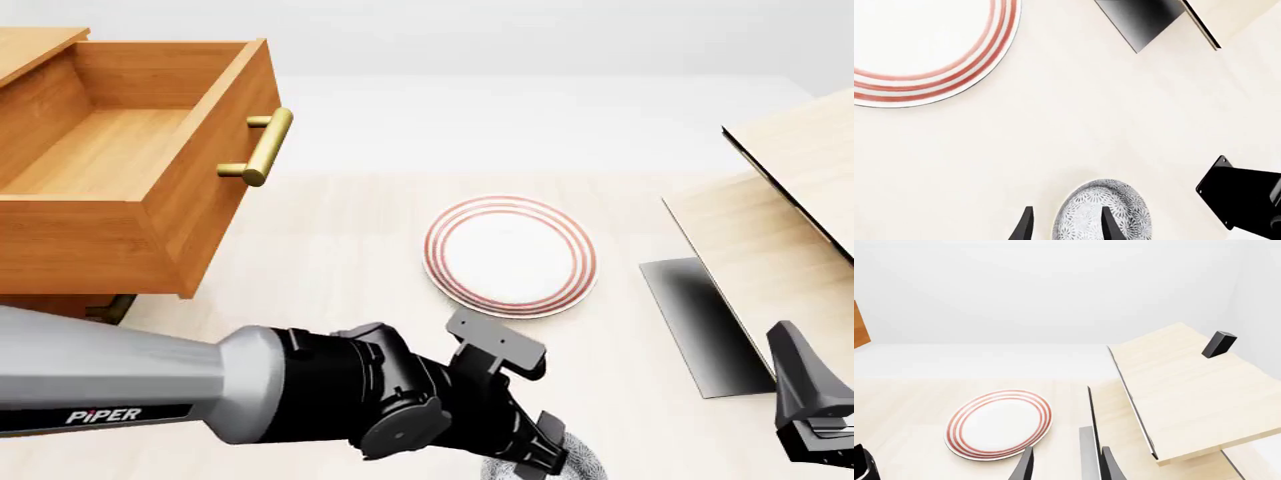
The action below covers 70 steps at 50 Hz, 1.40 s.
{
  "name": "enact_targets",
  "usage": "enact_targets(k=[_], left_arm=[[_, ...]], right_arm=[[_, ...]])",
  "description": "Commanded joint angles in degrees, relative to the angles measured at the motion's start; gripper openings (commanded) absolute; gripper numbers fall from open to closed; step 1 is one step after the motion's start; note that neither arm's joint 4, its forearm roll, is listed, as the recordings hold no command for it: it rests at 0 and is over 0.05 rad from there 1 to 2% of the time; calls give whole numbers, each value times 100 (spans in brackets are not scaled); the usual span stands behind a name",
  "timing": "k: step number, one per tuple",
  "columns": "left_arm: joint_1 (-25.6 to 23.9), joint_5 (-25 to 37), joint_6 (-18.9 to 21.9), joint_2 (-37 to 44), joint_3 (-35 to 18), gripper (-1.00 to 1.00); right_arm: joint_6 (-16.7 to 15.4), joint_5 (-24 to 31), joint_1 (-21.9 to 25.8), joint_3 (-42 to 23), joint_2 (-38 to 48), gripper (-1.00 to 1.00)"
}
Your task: Open the top drawer of the cabinet and put the bowl in it.
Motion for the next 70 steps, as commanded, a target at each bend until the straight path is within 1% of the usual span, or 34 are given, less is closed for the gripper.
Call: enact_targets(k=[1, 30, 69, 70], left_arm=[[-37, -109, -75, 91, 42, 100], [-82, -359, -206, 300, 162, 100], [-288, -780, -519, 642, 310, 100], [-279, -788, -519, 636, 321, -100]], right_arm=[[1, -44, -2, 40, 8, 100], [2, -44, -2, 40, 8, 100], [1, -44, -2, 40, 8, 100], [2, -44, -1, 40, 8, 100]])
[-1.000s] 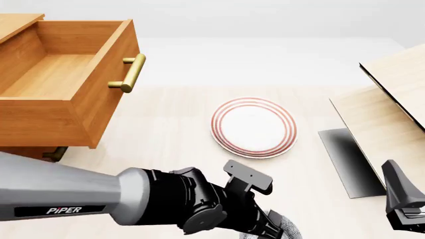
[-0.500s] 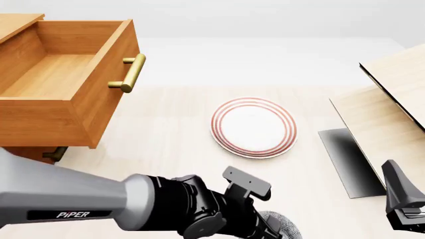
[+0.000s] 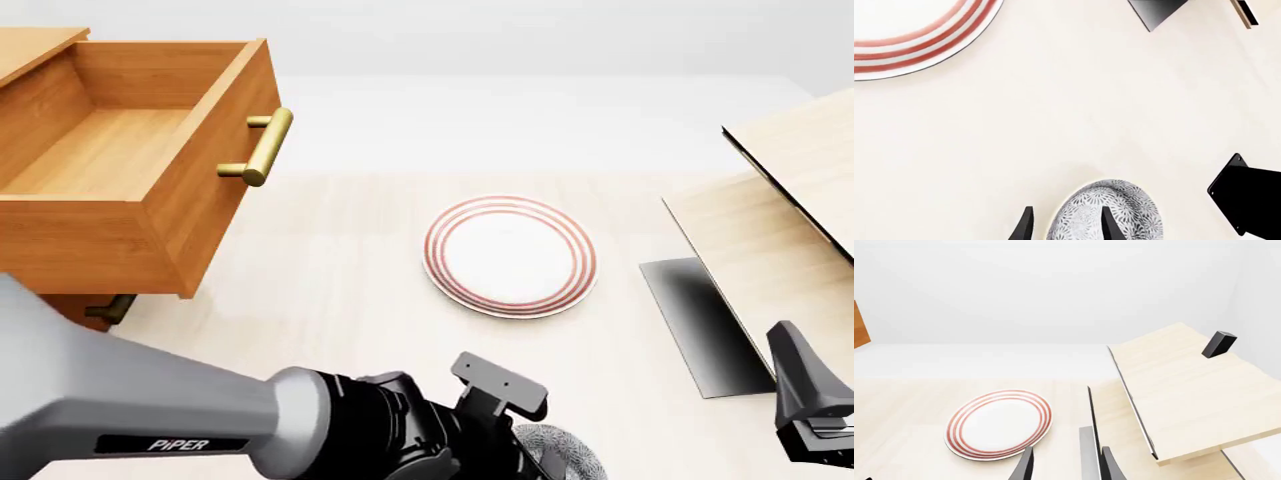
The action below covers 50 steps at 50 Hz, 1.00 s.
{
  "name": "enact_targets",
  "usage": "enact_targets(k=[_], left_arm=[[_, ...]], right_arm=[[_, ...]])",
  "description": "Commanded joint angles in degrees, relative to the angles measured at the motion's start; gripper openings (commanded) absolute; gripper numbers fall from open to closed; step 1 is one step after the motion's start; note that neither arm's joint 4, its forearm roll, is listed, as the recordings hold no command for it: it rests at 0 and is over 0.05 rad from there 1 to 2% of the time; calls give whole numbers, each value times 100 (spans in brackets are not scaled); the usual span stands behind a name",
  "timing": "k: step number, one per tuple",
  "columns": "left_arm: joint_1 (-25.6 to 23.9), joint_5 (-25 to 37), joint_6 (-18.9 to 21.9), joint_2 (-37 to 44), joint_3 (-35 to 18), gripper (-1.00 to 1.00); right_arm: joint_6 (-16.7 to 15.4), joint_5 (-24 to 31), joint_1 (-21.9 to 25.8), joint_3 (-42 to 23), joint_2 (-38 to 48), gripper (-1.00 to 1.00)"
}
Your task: Open the top drawer of the cabinet and put the bowl in it.
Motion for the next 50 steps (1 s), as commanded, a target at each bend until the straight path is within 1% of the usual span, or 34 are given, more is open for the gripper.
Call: enact_targets(k=[1, 8, 13, 17, 21, 33, 41, 48, 50], left_arm=[[4, -109, -30, -1, 76, -100], [42, -114, -34, -183, 142, -100], [165, -99, -12, -614, 283, -100], [170, -49, 7, -756, 272, -100], [122, 14, -11, -822, 214, -100], [210, 279, 72, -1056, 15, -100], [278, 452, 21, -1195, -76, -100], [241, 567, -83, -1218, -224, -100], [296, 669, -15, -1273, -284, -100]], right_arm=[[2, -44, -2, 40, 8, 100], [3, -44, -3, 40, 8, 100], [2, -45, -2, 40, 7, 100], [3, -45, -2, 40, 8, 100], [2, -44, -2, 40, 8, 100], [3, -45, -1, 40, 8, 100], [1, -44, -2, 40, 8, 100], [2, -44, -2, 40, 8, 100], [2, -44, -2, 40, 8, 100]])
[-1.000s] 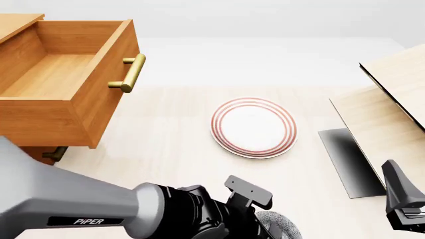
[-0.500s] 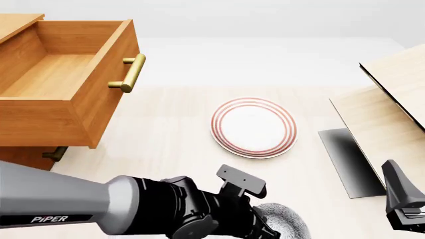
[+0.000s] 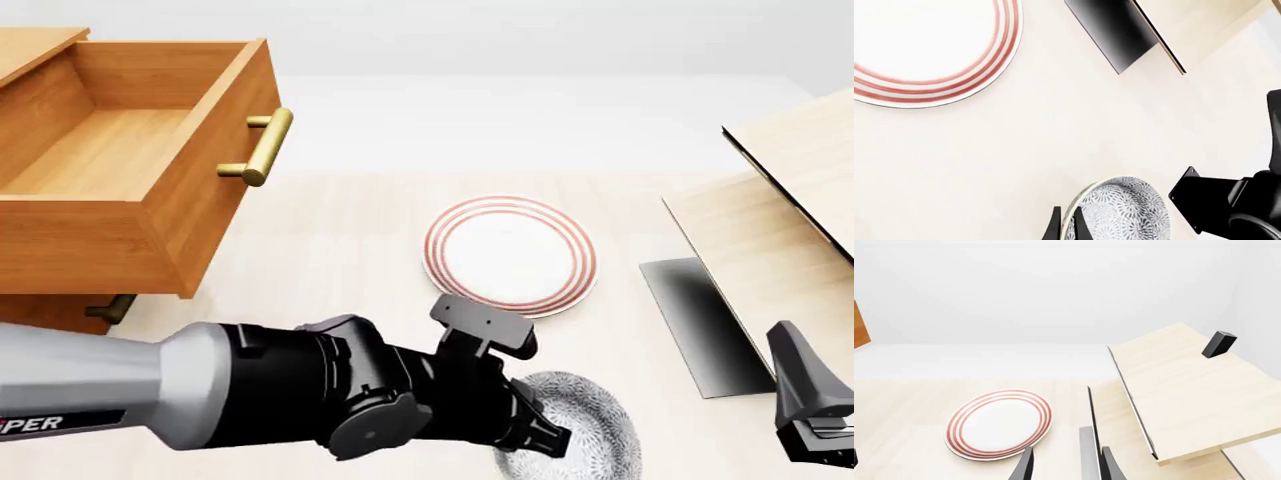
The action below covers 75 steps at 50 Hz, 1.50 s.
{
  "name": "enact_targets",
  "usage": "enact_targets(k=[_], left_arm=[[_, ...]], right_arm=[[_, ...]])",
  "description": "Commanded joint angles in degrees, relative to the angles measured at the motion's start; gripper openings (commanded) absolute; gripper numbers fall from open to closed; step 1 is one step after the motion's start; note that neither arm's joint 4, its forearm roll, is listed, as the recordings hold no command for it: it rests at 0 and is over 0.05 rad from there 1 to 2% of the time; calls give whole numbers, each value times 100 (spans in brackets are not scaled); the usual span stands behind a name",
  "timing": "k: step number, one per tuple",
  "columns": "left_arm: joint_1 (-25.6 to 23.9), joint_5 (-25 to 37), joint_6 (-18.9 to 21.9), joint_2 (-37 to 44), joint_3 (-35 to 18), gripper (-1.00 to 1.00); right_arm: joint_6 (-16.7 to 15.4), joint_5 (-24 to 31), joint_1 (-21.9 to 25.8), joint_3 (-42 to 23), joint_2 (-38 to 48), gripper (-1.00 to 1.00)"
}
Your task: Open the top drawer of the cabinet and put the bowl in it.
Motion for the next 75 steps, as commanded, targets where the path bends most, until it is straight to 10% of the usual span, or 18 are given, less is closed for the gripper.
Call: enact_targets(k=[1, 75], left_arm=[[67, 286, 41, -178, -246, -100], [1390, 2138, 270, 26, -2632, -100]], right_arm=[[2, -44, -1, 40, 8, 100], [1, -45, -2, 40, 8, 100]])
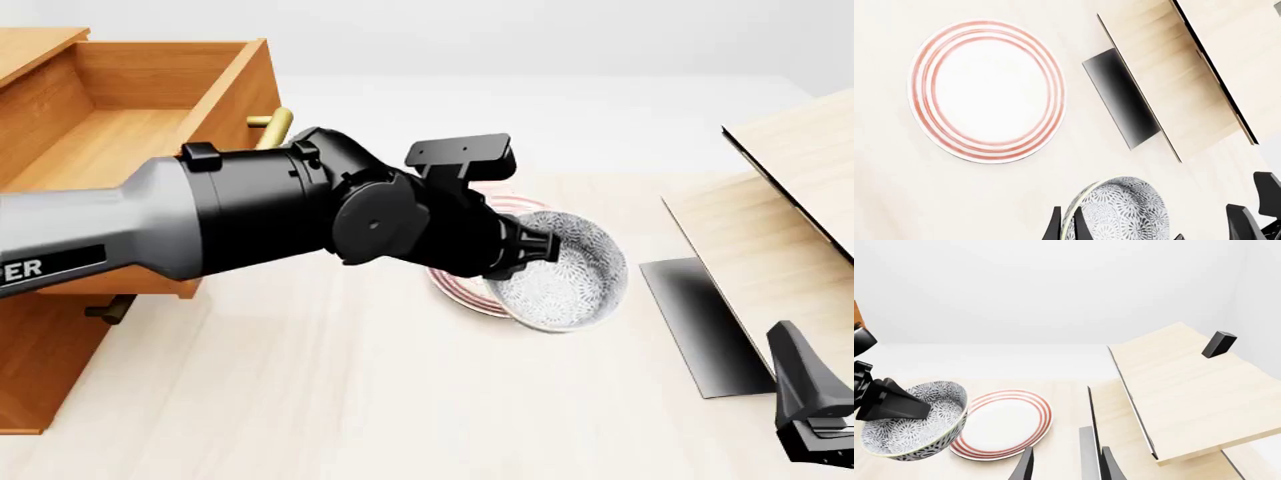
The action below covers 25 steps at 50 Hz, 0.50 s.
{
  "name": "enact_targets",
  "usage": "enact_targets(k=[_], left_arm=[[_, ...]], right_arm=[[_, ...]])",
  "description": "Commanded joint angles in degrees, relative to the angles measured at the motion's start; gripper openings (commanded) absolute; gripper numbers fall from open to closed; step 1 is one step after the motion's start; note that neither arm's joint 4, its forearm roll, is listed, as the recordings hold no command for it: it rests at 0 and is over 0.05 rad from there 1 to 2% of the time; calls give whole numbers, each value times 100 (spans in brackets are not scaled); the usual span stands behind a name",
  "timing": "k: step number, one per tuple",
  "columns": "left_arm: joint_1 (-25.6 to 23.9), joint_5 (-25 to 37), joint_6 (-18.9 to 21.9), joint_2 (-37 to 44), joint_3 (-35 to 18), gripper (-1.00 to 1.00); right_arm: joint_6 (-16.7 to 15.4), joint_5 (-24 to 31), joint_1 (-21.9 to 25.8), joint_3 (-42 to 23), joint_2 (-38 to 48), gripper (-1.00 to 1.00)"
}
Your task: Open the top drawer of the cabinet and put the bowl in it.
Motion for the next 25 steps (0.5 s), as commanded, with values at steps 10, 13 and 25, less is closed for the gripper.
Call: enact_targets(k=[10, 13, 25], left_arm=[[592, 628, 268, 28, -815, -100], [696, 749, 321, 14, -933, -100], [1024, 1041, 481, 71, -1342, -100]], right_arm=[[1, -44, -2, 40, 8, 100], [2, -45, -1, 40, 7, 100], [1, -45, -2, 40, 7, 100]])
